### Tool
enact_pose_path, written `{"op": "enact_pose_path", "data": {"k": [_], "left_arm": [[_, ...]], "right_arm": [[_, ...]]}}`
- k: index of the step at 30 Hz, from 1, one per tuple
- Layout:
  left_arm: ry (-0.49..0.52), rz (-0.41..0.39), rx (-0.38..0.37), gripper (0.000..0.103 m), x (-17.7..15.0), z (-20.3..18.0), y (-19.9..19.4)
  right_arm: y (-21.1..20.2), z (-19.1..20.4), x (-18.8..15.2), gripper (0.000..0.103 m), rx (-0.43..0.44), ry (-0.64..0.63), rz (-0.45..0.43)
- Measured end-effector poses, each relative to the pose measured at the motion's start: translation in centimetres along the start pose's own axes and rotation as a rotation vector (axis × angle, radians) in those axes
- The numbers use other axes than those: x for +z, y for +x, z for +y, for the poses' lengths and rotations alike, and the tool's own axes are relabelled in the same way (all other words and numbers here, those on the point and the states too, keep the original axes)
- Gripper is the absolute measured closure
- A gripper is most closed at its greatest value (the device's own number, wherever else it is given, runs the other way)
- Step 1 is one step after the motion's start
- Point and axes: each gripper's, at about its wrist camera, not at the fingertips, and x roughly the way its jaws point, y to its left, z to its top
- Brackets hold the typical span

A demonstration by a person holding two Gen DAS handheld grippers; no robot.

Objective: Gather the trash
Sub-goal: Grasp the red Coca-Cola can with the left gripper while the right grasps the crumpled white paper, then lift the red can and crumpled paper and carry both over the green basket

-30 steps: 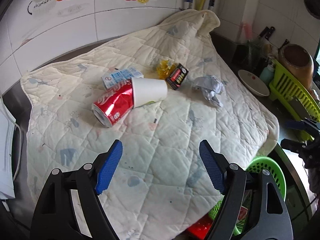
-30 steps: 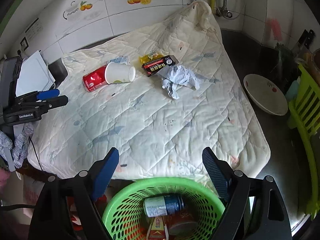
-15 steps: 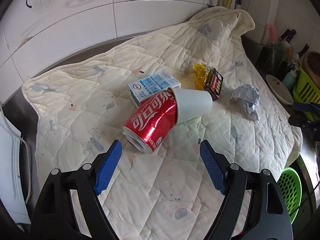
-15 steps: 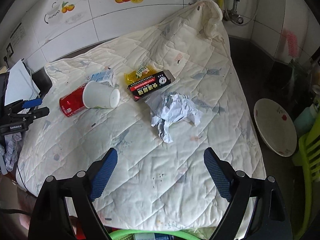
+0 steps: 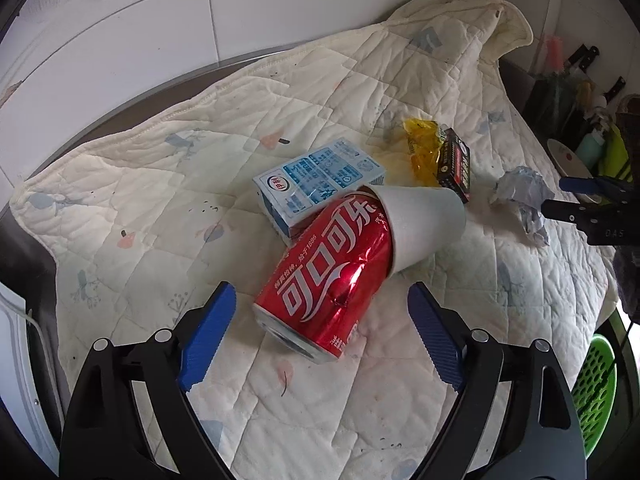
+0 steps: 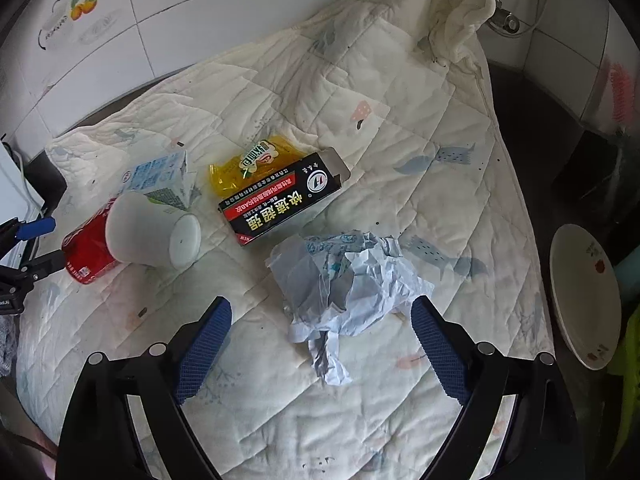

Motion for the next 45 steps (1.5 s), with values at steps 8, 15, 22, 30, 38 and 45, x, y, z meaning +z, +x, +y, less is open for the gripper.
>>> {"op": "enact_pose_path", "data": {"k": [8,15,22,30,38,45], "left_arm": [[0.058,0.045,-0.013,0.015,0.9,0.0,2.7],[0.050,0.086,-0.057,0.025,0.9,0.5,4.9],[0.060,0.050,-0.068,0.033,0.6,0.3,4.2],[0.050,0.024,-0.052,0.039,-0.2,0.2,2.1],[0.008,0.003,-0.042,0.041,-2.3,0.2,-0.4],[-0.004,-0.028,-0.025,0.041,-4.4,-0.6,-3.3]], "right_arm": [[3.4,-0.3,0.3,0.021,-0.035,0.025,0.039],[4.2,-0.6,0.3,0.045,-0.065,0.027,0.053],[3.1,-1.1,0.1,0.063,-0.059,0.034,0.024],[0.7,-0.3,-1.0,0.071,-0.028,0.029,-0.013],[-2.5,1.5,-3.4,0.071,0.012,-0.001,-0.051],[-5.9,3.0,-6.4,0.071,0.036,-0.051,-0.081]]}}
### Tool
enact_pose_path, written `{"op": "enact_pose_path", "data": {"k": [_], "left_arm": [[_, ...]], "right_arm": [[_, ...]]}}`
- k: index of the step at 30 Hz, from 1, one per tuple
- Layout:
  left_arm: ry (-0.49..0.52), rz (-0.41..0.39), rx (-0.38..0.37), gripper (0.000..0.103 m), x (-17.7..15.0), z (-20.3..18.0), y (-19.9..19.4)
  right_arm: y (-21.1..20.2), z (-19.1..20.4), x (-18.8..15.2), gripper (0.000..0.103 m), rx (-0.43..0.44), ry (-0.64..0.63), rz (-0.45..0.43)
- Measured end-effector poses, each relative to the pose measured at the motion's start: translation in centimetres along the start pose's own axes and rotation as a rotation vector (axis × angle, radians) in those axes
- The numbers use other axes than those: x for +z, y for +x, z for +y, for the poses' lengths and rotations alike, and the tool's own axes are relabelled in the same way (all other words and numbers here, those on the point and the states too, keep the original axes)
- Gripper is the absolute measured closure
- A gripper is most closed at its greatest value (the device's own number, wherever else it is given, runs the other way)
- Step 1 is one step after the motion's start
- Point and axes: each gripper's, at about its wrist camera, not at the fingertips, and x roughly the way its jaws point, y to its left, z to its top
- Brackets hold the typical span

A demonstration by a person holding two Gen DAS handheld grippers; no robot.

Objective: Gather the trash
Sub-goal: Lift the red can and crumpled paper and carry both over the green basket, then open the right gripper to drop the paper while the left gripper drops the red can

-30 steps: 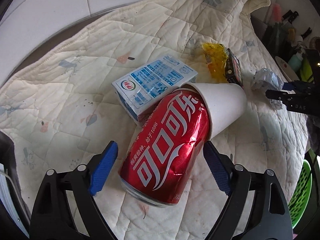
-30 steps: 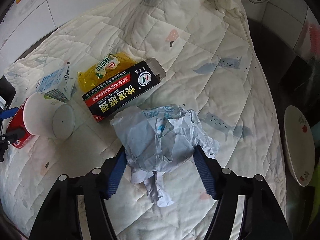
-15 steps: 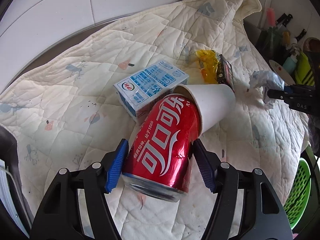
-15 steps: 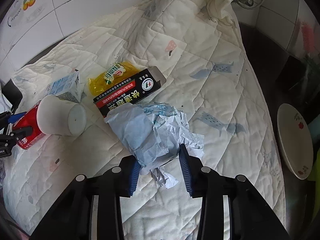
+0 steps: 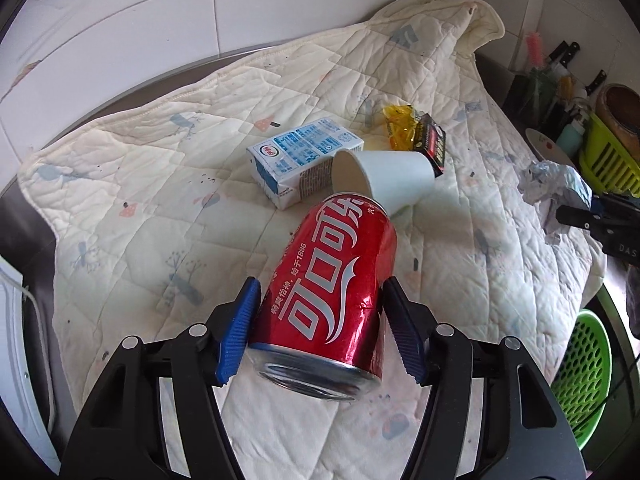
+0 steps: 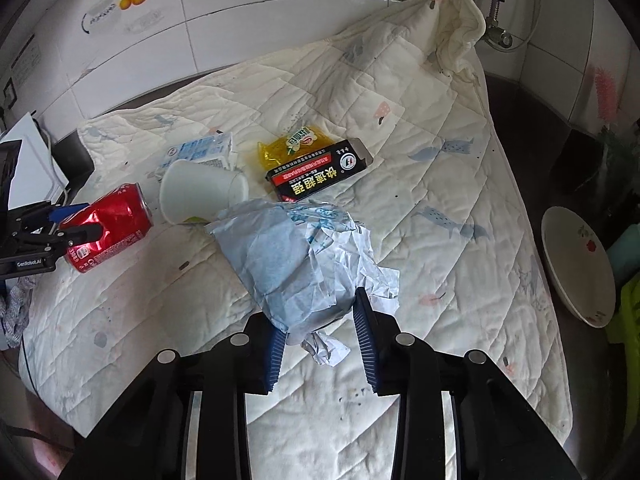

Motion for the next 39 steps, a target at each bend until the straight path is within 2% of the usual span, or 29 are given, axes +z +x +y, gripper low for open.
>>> {"op": "enact_pose_path", "data": {"k": [7,16,28,39], "left_arm": [[-0.013,-0.031,0.003,0.041,-2.1,-1.4,-3.1],[-0.004,-0.072,-0.037,0.041,-4.3,-5.3,-6.8],[0.071,-0.101,-0.101,0.041,-7.2,-12.3,-9.8],[0.139,-0.094,-0.167,0.041,-9.3,-18.3,-10.8]], "right_arm": [[-3.5,1.3,-3.2,0.071,0.000,-0.063,-0.017],[-7.4,1.6,-7.7,0.071,0.004,-0.079,-0.035],[-12.3,0.3,-15.3,0.071,-0.002,-0.046,-0.017],[-14.1,-2.4,-22.5,0.069,-0.043,0.036,0.057]]}}
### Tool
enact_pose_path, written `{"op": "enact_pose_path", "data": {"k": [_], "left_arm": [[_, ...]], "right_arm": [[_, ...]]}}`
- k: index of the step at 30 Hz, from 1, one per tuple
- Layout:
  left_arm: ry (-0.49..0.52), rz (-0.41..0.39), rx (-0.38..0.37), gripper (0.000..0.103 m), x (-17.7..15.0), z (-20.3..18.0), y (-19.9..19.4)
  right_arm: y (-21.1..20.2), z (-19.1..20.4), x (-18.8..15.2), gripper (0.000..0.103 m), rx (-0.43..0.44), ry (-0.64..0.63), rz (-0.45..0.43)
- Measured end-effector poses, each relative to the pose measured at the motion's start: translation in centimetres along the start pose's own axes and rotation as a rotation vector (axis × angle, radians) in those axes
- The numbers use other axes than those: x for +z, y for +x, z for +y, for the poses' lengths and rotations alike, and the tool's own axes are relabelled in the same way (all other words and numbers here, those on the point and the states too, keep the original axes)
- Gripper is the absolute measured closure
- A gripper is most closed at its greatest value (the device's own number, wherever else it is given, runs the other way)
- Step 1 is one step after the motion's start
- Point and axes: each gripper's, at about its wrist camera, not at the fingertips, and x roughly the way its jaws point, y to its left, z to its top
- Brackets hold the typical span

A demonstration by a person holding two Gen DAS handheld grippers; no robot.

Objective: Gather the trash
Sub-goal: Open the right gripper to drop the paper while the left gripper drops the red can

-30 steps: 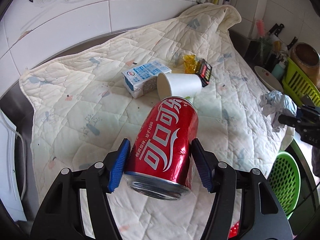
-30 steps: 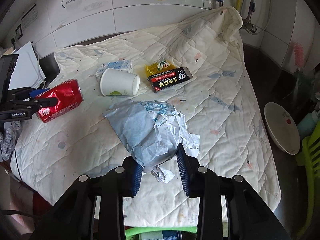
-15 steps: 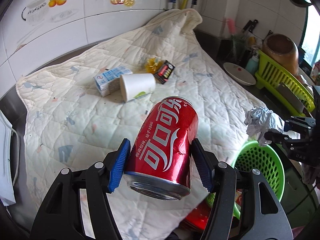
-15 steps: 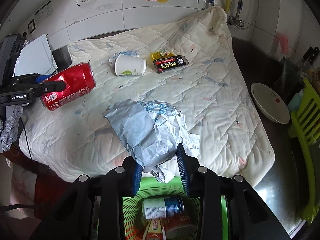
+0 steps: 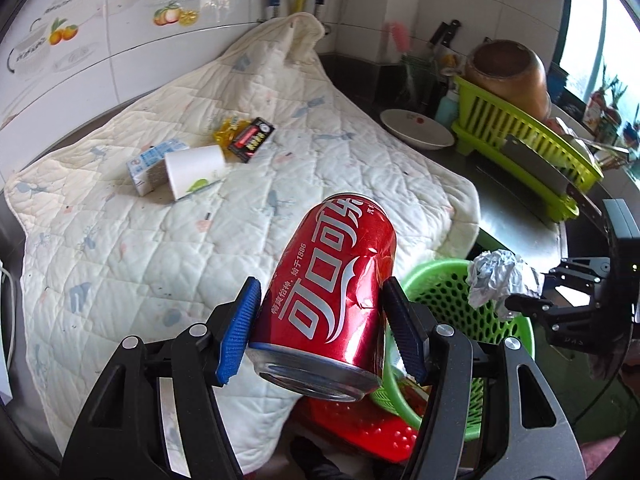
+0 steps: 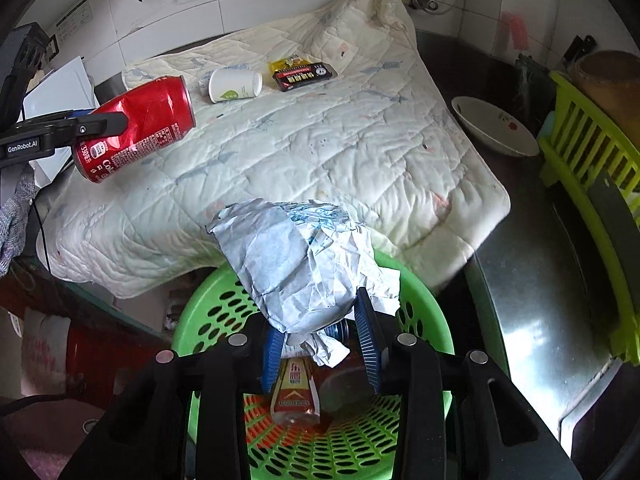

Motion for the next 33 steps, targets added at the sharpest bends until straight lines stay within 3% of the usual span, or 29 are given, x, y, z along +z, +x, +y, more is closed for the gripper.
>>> {"op": "enact_pose_path", "data": {"k": [6,11,26,33], "left_arm": [[0.050,0.011,-0.028,0.041,-0.6,-3.4,0.4],[0.067,0.027,-0.070,0.041,-1.3,-5.9,0.8],[0.097,0.107,-0.161,0.039,-3.3,-10.5,2.8],[0.110,0.123,-0.171,0.030,-3.6,-11.4,3.3]], "right_arm": [[-0.4,-1.3,-2.2,0.063,-0.012,0.034,0.021],[-1.1,-1.9,-3.4,0.052,-0.023,0.043,0.020],[-3.9,-2.2,-4.6,0.027,-0.041,0.036,-0.023],[-4.3,-2.3,-4.8,0.026,-0.040,0.045,-0.024]]}}
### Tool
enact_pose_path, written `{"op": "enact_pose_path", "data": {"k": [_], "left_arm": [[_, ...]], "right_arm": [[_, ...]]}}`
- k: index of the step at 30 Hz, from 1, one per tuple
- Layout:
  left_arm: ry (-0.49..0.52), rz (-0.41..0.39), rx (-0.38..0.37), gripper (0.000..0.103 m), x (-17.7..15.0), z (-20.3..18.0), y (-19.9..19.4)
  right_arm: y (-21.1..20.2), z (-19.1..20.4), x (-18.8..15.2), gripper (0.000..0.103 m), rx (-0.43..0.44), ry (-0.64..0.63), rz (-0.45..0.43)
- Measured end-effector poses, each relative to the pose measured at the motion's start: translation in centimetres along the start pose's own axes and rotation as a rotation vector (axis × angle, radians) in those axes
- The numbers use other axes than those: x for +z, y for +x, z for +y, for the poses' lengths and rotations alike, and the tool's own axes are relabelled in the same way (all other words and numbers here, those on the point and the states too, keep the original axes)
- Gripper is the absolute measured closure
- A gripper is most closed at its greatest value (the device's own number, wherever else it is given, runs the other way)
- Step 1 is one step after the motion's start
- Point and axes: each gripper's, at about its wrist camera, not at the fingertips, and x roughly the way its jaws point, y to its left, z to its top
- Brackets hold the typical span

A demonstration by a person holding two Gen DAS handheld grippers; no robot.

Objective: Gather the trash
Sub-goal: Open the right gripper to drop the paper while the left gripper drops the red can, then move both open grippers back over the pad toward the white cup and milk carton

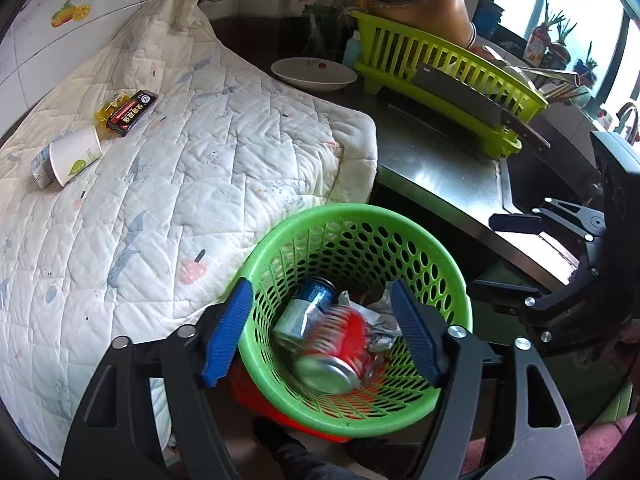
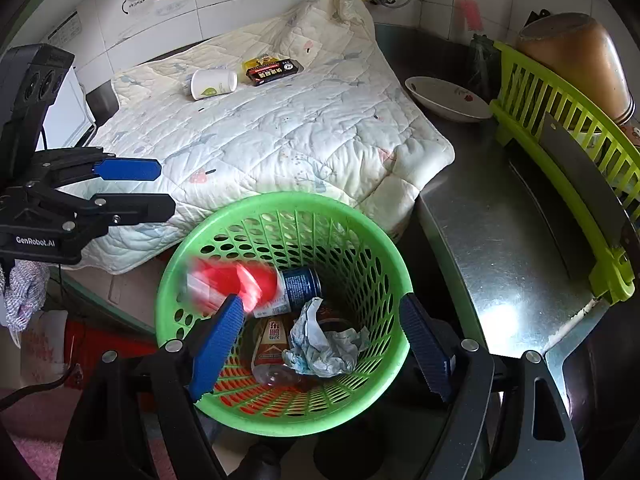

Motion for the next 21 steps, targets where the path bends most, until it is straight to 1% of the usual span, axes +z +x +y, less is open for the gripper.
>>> {"op": "enact_pose_path", "data": {"k": [4,6,12,16,21], "left_arm": [[-0.011,-0.003,0.019,0.030,0.1,0.3,-0.2],[-0.025,-0.006,0.039,0.030,0.2,0.8,-0.4],[-0.100,-0.029,0.115,0.029,0.8,3.3,-1.6],[-0.140,-0.047,0.179,0.029,1.6,5.5,-2.8],[-0.181,-0.081,0.253,0.027,3.0,10.1,-5.0]], "right_arm": [[0.0,0.0,0.1,0.026,0.009,-0.007,0.002],[0.0,0.1,0.2,0.026,0.007,-0.015,-0.003],[0.3,0.2,1.5,0.026,0.044,-0.051,-0.014],[0.5,0.7,3.6,0.022,0.095,-0.080,-0.033],[1.4,2.2,7.4,0.022,0.124,-0.139,-0.054]]}}
